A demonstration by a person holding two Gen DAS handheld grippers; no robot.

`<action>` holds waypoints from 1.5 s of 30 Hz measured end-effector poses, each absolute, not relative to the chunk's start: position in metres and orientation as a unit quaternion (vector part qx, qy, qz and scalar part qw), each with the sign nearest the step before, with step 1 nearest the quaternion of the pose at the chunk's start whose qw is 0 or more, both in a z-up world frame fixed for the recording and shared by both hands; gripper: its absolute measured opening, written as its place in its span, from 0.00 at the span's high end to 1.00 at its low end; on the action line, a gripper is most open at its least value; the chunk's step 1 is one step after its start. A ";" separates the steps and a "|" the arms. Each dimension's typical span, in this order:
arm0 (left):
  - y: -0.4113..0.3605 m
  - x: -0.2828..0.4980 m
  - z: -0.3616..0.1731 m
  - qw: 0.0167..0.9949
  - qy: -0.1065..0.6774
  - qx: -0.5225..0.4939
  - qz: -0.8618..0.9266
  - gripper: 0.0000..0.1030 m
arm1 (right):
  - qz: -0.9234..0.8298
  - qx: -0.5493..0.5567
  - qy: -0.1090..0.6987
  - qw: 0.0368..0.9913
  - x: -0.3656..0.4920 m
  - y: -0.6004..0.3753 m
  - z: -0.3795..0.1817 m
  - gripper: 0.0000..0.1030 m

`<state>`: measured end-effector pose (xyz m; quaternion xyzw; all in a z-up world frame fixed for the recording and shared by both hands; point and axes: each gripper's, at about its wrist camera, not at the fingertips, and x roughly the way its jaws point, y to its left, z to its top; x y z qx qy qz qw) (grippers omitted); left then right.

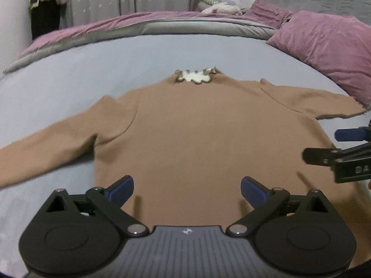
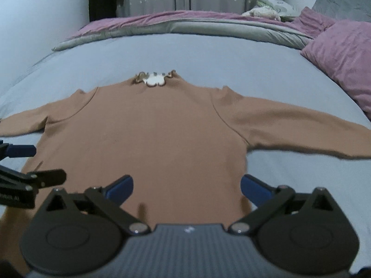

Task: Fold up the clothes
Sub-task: 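Raise both open grippers back over the flat sweater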

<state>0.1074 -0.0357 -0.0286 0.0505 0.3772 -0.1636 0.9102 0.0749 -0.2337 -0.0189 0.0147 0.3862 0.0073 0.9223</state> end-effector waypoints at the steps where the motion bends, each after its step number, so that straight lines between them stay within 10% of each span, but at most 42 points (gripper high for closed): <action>1: -0.038 0.111 -0.033 0.910 0.374 0.054 -0.169 0.03 | 0.008 0.017 0.386 0.922 0.080 -0.233 -0.024 0.00; 45: -0.046 0.067 -0.037 0.913 0.376 0.010 -0.158 0.00 | 0.005 -0.007 0.384 0.923 0.037 -0.234 -0.044 0.00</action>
